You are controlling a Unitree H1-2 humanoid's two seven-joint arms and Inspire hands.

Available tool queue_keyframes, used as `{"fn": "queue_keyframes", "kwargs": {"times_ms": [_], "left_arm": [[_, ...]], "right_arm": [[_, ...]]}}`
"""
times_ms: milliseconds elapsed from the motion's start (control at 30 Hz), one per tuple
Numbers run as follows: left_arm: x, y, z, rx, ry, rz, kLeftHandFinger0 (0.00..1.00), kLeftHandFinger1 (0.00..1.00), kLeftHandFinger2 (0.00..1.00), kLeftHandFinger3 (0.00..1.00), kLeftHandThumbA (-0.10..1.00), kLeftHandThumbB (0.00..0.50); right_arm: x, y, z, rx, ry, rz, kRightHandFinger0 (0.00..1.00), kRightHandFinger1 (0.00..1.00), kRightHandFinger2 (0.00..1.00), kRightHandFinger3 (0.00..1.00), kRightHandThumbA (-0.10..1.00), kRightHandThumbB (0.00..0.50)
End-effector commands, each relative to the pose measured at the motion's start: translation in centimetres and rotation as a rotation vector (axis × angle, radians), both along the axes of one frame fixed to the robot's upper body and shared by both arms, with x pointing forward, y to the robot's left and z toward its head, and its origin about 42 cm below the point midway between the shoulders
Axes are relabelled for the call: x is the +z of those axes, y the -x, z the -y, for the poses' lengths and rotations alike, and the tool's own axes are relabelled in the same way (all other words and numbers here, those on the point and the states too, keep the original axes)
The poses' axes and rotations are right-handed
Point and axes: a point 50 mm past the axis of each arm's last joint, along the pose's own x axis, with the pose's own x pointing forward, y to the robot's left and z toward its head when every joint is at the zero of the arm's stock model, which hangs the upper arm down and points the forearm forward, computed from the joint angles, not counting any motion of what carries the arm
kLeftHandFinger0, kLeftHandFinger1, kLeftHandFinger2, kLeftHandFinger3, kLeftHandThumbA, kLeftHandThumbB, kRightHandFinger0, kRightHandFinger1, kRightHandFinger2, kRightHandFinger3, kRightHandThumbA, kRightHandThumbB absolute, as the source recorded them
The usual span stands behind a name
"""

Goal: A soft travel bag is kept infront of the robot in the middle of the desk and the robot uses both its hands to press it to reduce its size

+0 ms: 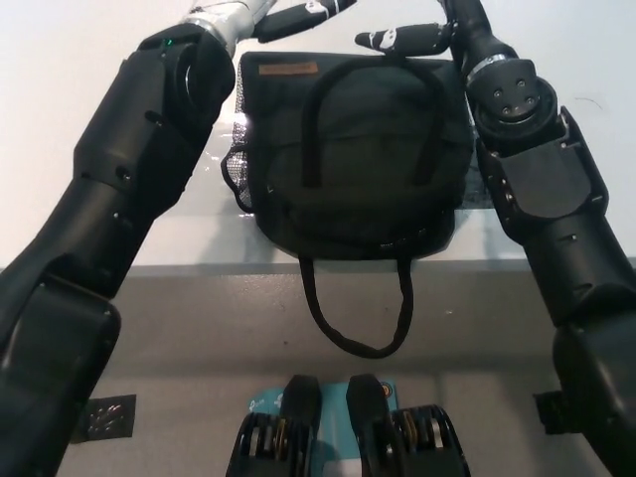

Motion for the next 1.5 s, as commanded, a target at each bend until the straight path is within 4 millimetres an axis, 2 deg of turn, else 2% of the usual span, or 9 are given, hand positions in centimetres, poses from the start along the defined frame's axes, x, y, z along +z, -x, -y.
{"fn": "queue_keyframes", "kwargs": {"times_ms": [0,333,600,733,900,1100,1233,1300,1467], "left_arm": [[3.9,0.2,0.4,0.000,0.030,0.110,1.00,1.00,1.00,1.00,1.00,0.319],[3.9,0.2,0.4,0.000,0.030,0.110,1.00,1.00,1.00,1.00,1.00,0.319],[-0.1,-0.2,2.2,-0.008,0.043,0.070,1.00,1.00,1.00,1.00,1.00,0.307],[-2.9,-0.2,2.3,-0.017,0.024,0.009,1.00,1.00,1.00,1.00,1.00,0.288],[-3.9,-0.3,2.2,-0.017,0.023,0.004,1.00,1.00,1.00,1.00,1.00,0.291],[-10.3,0.3,1.8,-0.006,0.011,-0.097,1.00,1.00,1.00,1.00,1.00,0.303],[-10.4,0.3,1.7,-0.006,0.011,-0.096,1.00,1.00,1.00,1.00,1.00,0.302],[-13.6,1.2,1.6,-0.006,0.026,-0.150,1.00,1.00,1.00,1.00,1.00,0.292],[-15.2,1.7,1.2,-0.006,0.044,-0.169,1.00,1.00,1.00,1.00,1.00,0.303]], "right_arm": [[2.2,0.1,-0.3,0.014,-0.066,0.089,1.00,1.00,1.00,1.00,1.00,0.187],[2.2,0.1,-0.3,0.015,-0.068,0.090,1.00,1.00,1.00,1.00,1.00,0.186],[-1.0,-0.2,-0.6,0.023,-0.002,0.049,1.00,1.00,1.00,1.00,1.00,0.237],[-3.7,-0.3,-0.2,-0.010,-0.023,0.007,1.00,1.00,1.00,1.00,1.00,0.170],[-4.5,-0.4,0.0,-0.018,-0.008,-0.013,1.00,1.00,1.00,1.00,1.00,0.192],[-9.0,0.5,0.1,-0.010,0.002,-0.100,1.00,1.00,1.00,1.00,1.00,0.163],[-9.1,0.5,0.1,-0.008,0.004,-0.099,1.00,1.00,1.00,1.00,1.00,0.161],[-11.5,1.2,-0.2,-0.008,-0.023,-0.147,1.00,1.00,1.00,1.00,1.00,0.183],[-12.6,1.5,-0.2,-0.006,-0.028,-0.173,1.00,1.00,1.00,1.00,1.00,0.199]]}}
